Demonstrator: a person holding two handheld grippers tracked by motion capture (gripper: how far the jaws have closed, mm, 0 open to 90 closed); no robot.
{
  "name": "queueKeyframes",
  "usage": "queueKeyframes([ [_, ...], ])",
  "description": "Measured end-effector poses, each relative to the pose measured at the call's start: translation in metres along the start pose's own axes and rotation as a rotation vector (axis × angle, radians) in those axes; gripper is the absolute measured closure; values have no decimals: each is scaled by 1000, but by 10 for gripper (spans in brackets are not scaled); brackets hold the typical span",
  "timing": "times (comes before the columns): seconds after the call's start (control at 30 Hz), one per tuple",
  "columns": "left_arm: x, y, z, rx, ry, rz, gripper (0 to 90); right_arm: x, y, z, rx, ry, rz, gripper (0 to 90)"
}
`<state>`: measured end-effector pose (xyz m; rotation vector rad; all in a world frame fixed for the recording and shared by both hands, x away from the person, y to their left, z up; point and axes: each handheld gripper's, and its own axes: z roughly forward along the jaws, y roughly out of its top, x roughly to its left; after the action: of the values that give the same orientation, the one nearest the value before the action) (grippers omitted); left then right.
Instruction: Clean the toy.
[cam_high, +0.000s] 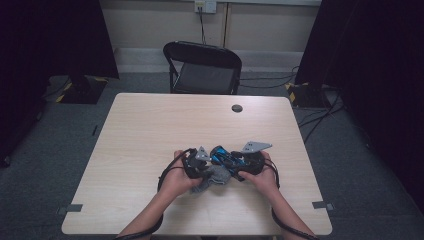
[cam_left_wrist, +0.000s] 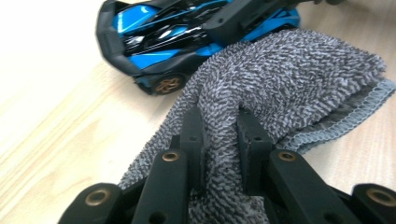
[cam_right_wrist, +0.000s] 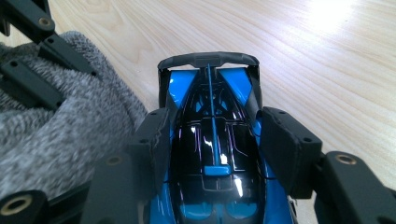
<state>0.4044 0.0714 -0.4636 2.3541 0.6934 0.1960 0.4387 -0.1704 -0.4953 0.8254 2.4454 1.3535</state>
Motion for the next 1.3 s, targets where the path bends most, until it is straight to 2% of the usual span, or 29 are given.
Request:
queueKeyframes([
  [0.1, 4, -2, -1, -15, 7, -21, 756, 0, 0, 0, -1, 0, 1, 442],
  [0.23, 6, -3, -3, -14, 19, -21, 755, 0, 0, 0, -1, 0, 1, 442],
  [0.7, 20, -11, -11, -22, 56, -62, 755, 0, 0, 0, 0, -1, 1, 442],
  [1.1, 26, -16, -15, -22, 84, -81, 755, 0, 0, 0, 1, 0, 0, 442],
  [1.3, 28, -19, -17, -22, 85, -96, 755, 0, 0, 0, 0, 0, 0, 442],
])
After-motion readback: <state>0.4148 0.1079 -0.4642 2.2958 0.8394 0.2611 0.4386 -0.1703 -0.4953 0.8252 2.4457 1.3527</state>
